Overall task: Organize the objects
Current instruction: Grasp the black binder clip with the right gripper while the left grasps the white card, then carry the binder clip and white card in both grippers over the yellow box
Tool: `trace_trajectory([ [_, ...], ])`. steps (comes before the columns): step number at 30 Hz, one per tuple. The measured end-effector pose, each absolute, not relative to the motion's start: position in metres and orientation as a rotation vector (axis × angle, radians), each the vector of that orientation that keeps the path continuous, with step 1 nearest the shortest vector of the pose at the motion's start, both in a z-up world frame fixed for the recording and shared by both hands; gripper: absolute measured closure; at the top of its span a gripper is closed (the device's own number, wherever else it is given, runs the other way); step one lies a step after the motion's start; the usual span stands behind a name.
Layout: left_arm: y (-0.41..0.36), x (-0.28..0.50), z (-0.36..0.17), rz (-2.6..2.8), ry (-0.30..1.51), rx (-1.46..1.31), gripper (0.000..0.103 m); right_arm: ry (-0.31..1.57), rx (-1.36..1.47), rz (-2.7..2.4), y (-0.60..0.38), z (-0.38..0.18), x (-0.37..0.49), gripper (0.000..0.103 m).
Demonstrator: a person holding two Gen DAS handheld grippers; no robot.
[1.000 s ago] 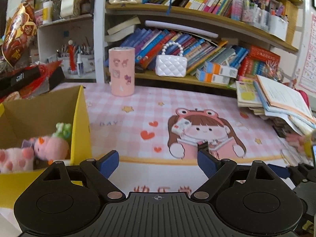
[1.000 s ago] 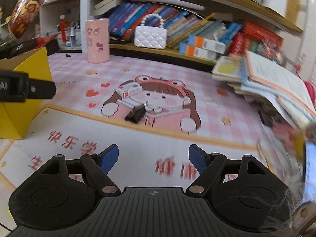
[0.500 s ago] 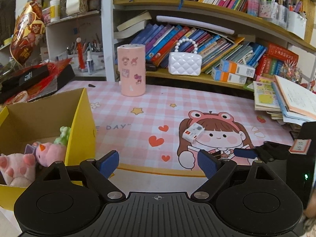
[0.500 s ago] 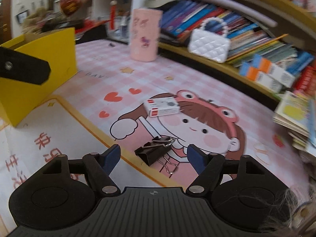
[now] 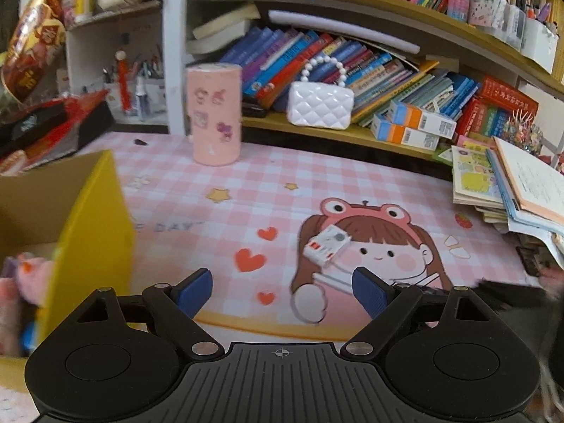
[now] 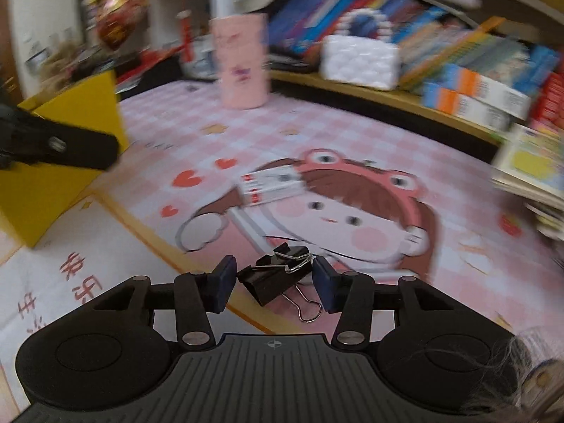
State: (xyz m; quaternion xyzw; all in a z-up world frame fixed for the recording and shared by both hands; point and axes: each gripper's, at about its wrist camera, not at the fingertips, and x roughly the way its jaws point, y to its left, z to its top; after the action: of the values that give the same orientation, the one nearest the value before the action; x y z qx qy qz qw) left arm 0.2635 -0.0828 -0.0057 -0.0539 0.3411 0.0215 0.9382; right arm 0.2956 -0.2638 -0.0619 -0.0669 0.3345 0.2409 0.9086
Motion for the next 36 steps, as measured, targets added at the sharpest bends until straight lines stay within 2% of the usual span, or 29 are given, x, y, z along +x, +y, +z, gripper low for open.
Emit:
trace_trajectory([
  [9, -0.116, 0.327, -0.047, 0.056, 0.745, -0.145, 0.018, 0.679, -0.084, 0.375, -0.292, -0.040, 0.259, 0.059],
  [19, -0.135, 0.381, -0.079, 0.105, 0.775, -0.086, 0.031, 0.700, -0.070, 0.350, -0.305, -0.035, 0.239, 0.059],
  [20, -0.137, 0.383, -0.080, 0.108, 0.767, -0.070, 0.036, 0.705, -0.068, 0.345, -0.306, -0.035, 0.237, 0.059],
  [23, -0.140, 0.383, -0.079, 0.091, 0.747, -0.023, 0.067, 0.717, -0.070, 0.335, -0.308, -0.036, 0.233, 0.059],
  [24, -0.139, 0.383, -0.078, 0.085, 0.750, -0.026, 0.074, 0.718, -0.070, 0.333, -0.308, -0.036, 0.231, 0.059],
  [36, -0.115, 0.294, -0.040, -0.040, 0.670, -0.074, 0.075, 0.725, -0.074, 0.312, -0.295, -0.036, 0.218, 0.058],
])
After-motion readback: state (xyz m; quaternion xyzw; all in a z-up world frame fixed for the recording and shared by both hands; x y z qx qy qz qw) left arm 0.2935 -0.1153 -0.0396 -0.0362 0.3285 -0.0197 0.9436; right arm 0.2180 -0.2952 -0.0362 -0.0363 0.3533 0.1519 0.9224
